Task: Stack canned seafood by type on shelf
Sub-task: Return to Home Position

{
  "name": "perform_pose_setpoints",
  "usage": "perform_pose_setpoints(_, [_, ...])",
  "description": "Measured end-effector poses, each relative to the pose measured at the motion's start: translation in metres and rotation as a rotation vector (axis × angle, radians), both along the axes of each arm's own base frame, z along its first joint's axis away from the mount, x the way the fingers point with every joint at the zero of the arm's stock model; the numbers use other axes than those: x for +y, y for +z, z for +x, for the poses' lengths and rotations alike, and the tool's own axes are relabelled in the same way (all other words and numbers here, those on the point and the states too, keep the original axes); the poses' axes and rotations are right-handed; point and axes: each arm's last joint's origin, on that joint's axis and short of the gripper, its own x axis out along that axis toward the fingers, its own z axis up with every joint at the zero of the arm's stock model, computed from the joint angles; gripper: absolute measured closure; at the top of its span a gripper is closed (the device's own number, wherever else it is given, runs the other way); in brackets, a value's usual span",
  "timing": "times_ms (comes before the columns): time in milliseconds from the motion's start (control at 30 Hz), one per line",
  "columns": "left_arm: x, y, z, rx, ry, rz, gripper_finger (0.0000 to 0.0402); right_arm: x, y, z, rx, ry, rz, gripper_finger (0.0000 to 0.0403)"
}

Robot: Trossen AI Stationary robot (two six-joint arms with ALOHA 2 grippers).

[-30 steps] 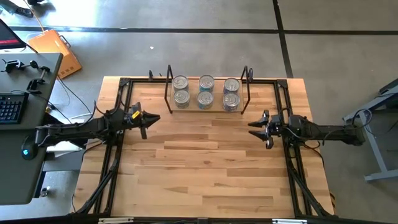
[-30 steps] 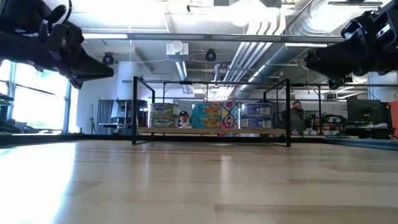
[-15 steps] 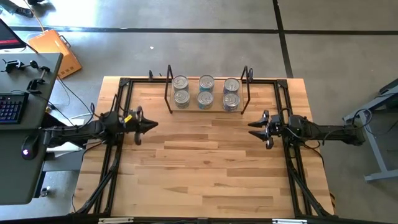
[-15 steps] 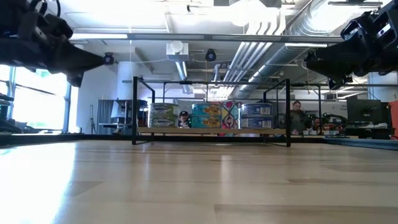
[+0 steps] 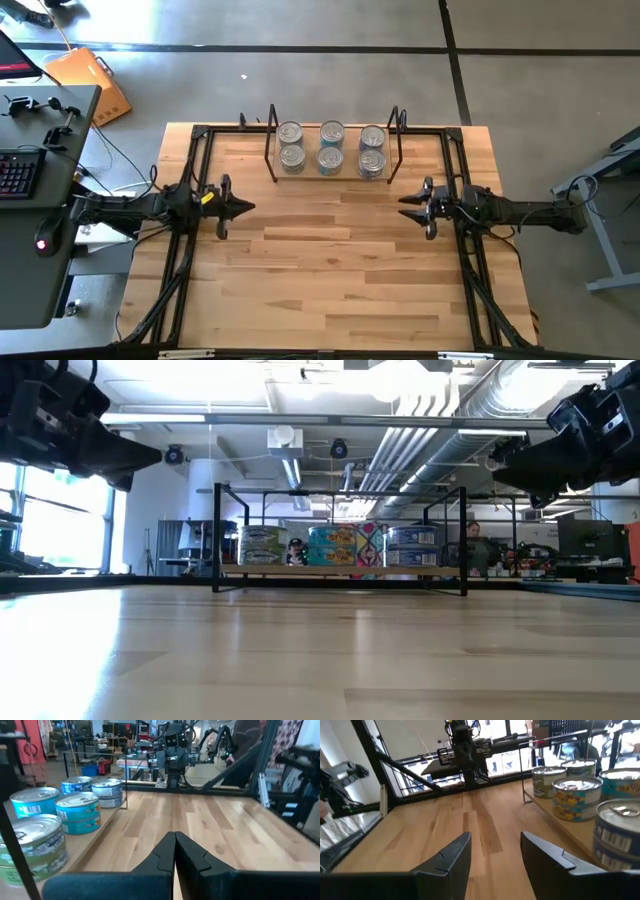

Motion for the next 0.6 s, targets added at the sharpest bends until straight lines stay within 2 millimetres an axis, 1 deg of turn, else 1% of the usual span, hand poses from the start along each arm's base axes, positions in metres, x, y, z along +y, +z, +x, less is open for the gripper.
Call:
perform_pose_setpoints(100, [0.0011, -0.0005, 0.0004, 0.009, 0.011, 0.043, 0.0401, 0.0000, 0.0000, 0.0000, 0.004, 0.004, -0.061, 0.0269])
perform_pose_setpoints(167, [0.0021, -0.0008, 0.0006, 0.015, 0.020, 0.061, 0.0401, 0.0000, 0.0000, 0.0000, 0.006, 0.006, -0.085, 0.0306])
perform_pose_setpoints(267, [0.0031, -0.0016, 0.0010, 0.027, 0.025, 0.093, 0.0401, 0.0000, 0.0000, 0.0000, 0.008, 0.009, -0.120, 0.0378])
perform_pose_setpoints(300, [0.0033, -0.0020, 0.0013, 0.033, 0.023, 0.100, 0.0401, 0.0000, 0.0000, 0.0000, 0.009, 0.010, -0.136, 0.0390])
perform_pose_setpoints(400, [0.0031, -0.0031, 0.0020, 0.046, 0.017, 0.102, 0.0401, -0.0001, 0.0001, 0.0000, 0.010, 0.008, -0.156, 0.0387])
perform_pose_setpoints(533, [0.0024, -0.0051, 0.0030, 0.071, -0.015, 0.142, 0.0401, 0.0002, 0.0001, 0.0000, 0.013, 0.024, -0.211, 0.0400])
perform_pose_setpoints(600, [0.0019, -0.0064, 0.0035, 0.085, -0.034, 0.158, 0.0401, 0.0005, 0.0001, 0.0000, 0.013, 0.034, -0.228, 0.0398])
